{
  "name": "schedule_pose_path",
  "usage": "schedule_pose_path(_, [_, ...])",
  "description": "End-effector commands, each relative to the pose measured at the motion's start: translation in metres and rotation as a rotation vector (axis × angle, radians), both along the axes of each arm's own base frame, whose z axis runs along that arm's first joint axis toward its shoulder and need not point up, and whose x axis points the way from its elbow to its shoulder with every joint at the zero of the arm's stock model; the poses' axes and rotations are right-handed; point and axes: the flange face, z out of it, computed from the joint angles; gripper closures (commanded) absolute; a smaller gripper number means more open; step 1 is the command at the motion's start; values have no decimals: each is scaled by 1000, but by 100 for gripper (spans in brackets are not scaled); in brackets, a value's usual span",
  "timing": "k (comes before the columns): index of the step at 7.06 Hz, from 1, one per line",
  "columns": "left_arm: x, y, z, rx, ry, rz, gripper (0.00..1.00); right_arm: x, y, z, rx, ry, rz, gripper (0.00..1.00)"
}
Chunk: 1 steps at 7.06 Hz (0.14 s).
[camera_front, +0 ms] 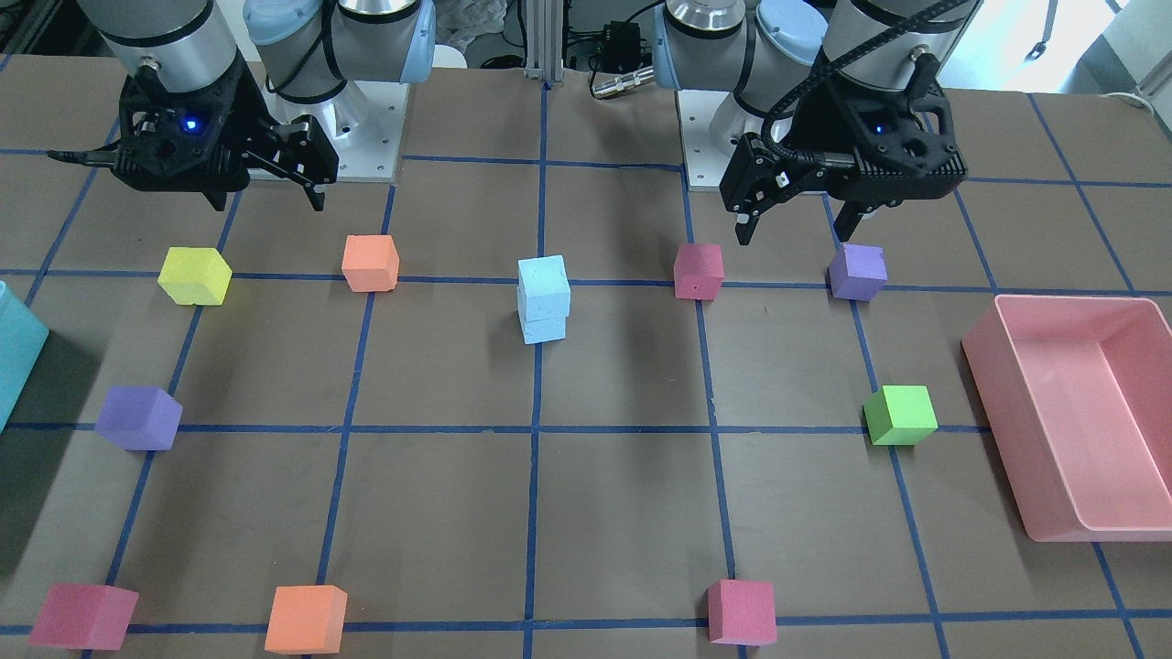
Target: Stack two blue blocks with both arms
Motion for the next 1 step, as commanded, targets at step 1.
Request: schedule_pose_path(1, [1, 1, -1, 2, -6, 2, 0, -1, 0, 0, 0, 0, -3, 0])
